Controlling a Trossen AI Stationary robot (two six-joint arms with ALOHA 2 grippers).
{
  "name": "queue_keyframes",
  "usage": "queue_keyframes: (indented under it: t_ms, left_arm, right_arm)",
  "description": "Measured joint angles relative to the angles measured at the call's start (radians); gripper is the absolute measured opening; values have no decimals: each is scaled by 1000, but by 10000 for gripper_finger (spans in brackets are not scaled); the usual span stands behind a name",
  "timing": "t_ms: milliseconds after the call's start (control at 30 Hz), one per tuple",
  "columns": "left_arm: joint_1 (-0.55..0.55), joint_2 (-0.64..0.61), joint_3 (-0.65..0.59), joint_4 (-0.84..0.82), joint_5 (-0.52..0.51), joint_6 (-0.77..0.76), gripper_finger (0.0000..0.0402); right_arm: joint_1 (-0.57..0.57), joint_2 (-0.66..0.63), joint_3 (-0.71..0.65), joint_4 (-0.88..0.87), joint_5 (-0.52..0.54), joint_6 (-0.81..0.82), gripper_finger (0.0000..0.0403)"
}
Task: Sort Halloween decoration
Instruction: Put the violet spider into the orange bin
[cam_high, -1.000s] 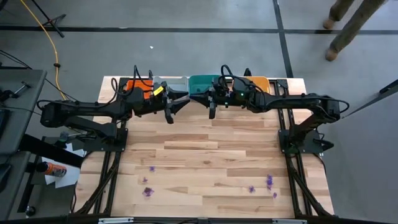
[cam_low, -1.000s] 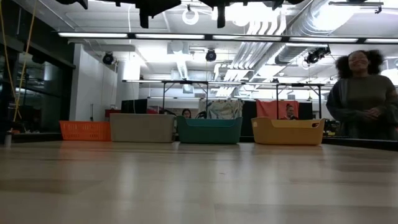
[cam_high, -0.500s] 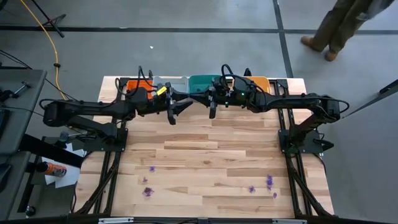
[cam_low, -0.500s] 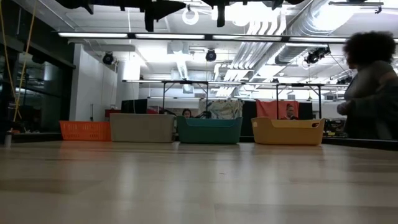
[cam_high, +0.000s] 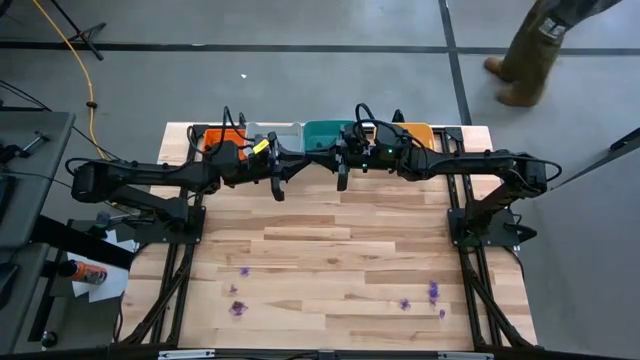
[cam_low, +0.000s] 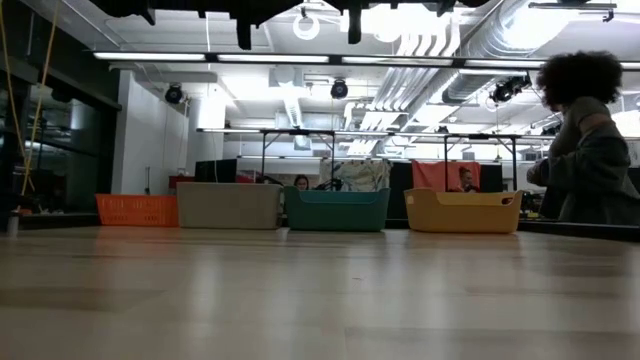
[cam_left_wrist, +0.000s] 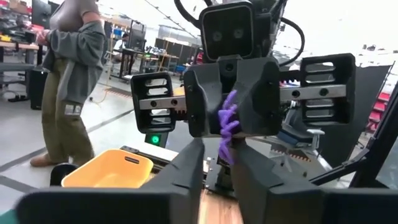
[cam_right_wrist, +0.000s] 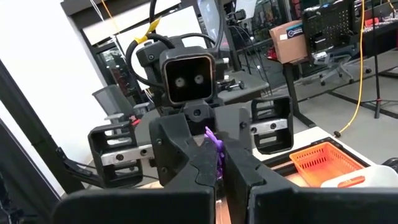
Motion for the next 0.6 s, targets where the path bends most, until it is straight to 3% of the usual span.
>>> queue_keyframes:
  t_ms: [133, 300, 600]
  left_arm:
    - [0, 0, 0, 1, 0, 9, 10]
    - [0, 0, 0, 1, -7, 5, 3]
    - [39, -35, 0, -136, -15, -61, 1]
  right_arm:
    - [-1, 0, 0, 0, 0, 0, 8]
    - [0, 0, 0, 1, -1, -9, 36]
    - [-10, -16, 0, -7, 103, -34, 191]
